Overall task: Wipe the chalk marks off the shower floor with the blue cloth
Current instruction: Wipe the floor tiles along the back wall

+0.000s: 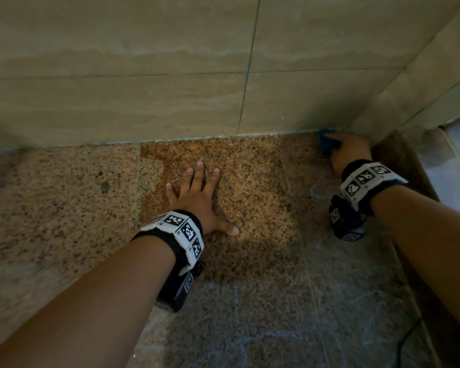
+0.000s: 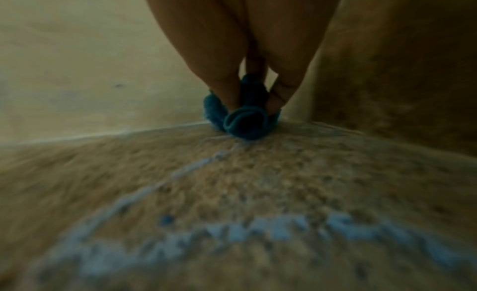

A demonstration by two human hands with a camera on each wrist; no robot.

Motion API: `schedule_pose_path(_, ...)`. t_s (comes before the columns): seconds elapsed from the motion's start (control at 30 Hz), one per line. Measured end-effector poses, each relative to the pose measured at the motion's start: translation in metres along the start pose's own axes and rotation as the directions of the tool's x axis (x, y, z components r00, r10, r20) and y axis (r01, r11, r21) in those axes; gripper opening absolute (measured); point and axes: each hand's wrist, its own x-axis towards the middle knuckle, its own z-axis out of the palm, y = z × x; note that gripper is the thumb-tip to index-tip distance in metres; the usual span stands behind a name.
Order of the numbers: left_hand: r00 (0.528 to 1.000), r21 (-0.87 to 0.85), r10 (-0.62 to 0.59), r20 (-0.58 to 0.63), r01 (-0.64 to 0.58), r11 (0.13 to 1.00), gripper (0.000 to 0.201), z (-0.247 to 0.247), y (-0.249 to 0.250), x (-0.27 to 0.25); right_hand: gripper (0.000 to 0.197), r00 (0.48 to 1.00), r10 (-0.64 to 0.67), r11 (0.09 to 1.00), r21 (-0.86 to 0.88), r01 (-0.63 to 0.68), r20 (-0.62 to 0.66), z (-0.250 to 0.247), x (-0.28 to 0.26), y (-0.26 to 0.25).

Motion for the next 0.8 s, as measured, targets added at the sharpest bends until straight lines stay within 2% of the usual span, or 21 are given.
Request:
schedule_pose_path(0.07, 1.0, -0.001, 0.003, -0.001, -0.003, 1.0, 0.137, 0.001, -0.001, 0.001, 0.043, 0.996, 0.091, 0.994, 0.066, -0.09, -0.011, 0.002, -0.003, -0.002)
schedule_pose_path(0.1, 1.0, -0.002, 0.003, -0.001, -0.003, 1.0, 0.137, 0.001, -0.001, 0.001, 0.043, 0.996, 0.09, 0.991, 0.1, -0.089, -0.001, 0.009, -0.008, -0.008)
schedule_pose_path(0.17, 1.0, 0.0, 0.003, -0.003, -0.003, 1.0, 0.137, 0.001, -0.001, 0.001, 0.044, 0.999, -0.004, 0.988, 0.152, -0.004, 0.053, 0.027, -0.023, -0.022)
schedule_pose_path(0.23, 1.0, 0.0, 0.006, -0.008, -0.006, 1.0, 0.136, 0.001, -0.001, 0.0, 0.044, 0.979, -0.133, 0.984, 0.137, 0.113, 0.153, 0.04, -0.036, -0.03)
schedule_pose_path(0.3, 1.0, -0.006, 0.005, -0.013, -0.005, 1.0, 0.136, 0.0, -0.001, -0.001, 0.043, 0.971, -0.175, 0.983, 0.074, 0.165, 0.163, 0.037, -0.035, -0.027)
schedule_pose_path(0.4, 1.0, -0.003, 0.005, -0.018, -0.005, 1.0, 0.136, 0.0, -0.001, -0.001, 0.041, 0.997, 0.017, 0.999, 0.034, -0.02, 0.079, 0.009, -0.018, -0.009)
schedule_pose_path(0.47, 1.0, 0.003, 0.006, -0.017, -0.006, 1.0, 0.136, 0.0, 0.0, 0.0, 0.042, 0.986, 0.163, 0.984, 0.069, -0.166, 0.046, -0.002, -0.014, -0.001)
schedule_pose_path(0.5, 1.0, 0.004, 0.006, -0.017, -0.006, 1.0, 0.136, 0.0, 0.0, 0.0, 0.043, 0.981, 0.19, 0.975, 0.109, -0.193, 0.038, -0.001, -0.018, -0.002)
schedule_pose_path(0.53, 1.0, 0.005, 0.006, -0.018, -0.005, 1.0, 0.137, 0.0, 0.0, 0.0, 0.042, 0.986, 0.165, 0.977, 0.136, -0.167, 0.025, 0.004, -0.024, -0.005)
schedule_pose_path(0.6, 1.0, 0.008, 0.003, -0.019, -0.003, 1.0, 0.137, 0.001, -0.001, 0.0, 0.041, 0.999, 0.015, 0.985, 0.169, -0.023, 0.047, 0.02, -0.042, -0.014)
schedule_pose_path(0.7, 1.0, 0.013, 0.003, -0.021, -0.003, 1.0, 0.136, 0.001, -0.001, 0.0, 0.042, 0.966, -0.196, 0.979, 0.093, 0.183, 0.167, 0.032, -0.057, -0.02)
schedule_pose_path(0.77, 1.0, 0.013, 0.002, -0.023, -0.001, 1.0, 0.136, 0.0, -0.002, -0.001, 0.041, 0.968, -0.183, 0.983, 0.041, 0.178, 0.173, 0.022, -0.049, -0.014)
schedule_pose_path(0.8, 1.0, 0.015, 0.002, -0.024, -0.001, 1.0, 0.136, 0.0, -0.001, -0.001, 0.041, 0.981, -0.126, 0.992, 0.014, 0.125, 0.148, 0.015, -0.043, -0.009)
